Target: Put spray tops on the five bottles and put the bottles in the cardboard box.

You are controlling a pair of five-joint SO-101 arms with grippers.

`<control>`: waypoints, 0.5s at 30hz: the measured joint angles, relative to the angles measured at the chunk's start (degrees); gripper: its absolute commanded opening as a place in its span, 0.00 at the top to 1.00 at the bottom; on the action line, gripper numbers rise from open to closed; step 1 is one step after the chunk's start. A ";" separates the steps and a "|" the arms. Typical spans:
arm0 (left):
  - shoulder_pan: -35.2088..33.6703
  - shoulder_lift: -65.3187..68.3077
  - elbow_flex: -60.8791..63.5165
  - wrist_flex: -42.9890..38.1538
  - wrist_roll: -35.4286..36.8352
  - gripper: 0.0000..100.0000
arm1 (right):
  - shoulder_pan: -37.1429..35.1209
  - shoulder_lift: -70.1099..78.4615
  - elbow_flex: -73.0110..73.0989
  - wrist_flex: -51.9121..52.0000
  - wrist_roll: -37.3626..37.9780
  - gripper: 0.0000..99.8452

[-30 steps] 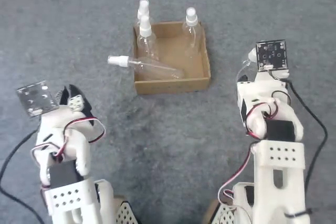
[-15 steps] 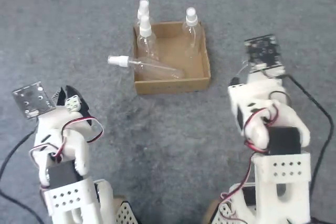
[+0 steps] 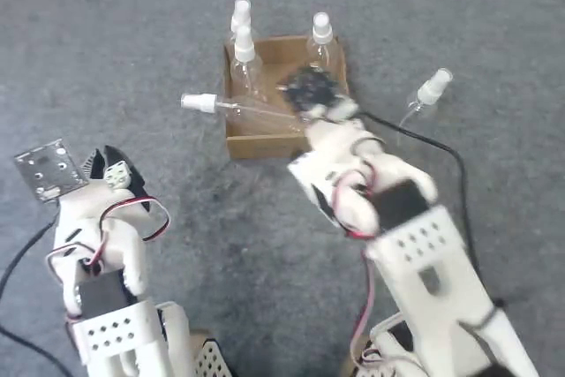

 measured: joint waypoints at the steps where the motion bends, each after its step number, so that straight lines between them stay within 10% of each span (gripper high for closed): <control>1: 0.00 0.00 0.00 0.00 0.00 0.96 | -0.44 2.46 -1.32 -0.53 0.00 0.74; 15: 0.00 0.00 0.00 0.00 0.00 0.96 | -5.10 34.64 -24.18 -1.67 1.67 0.74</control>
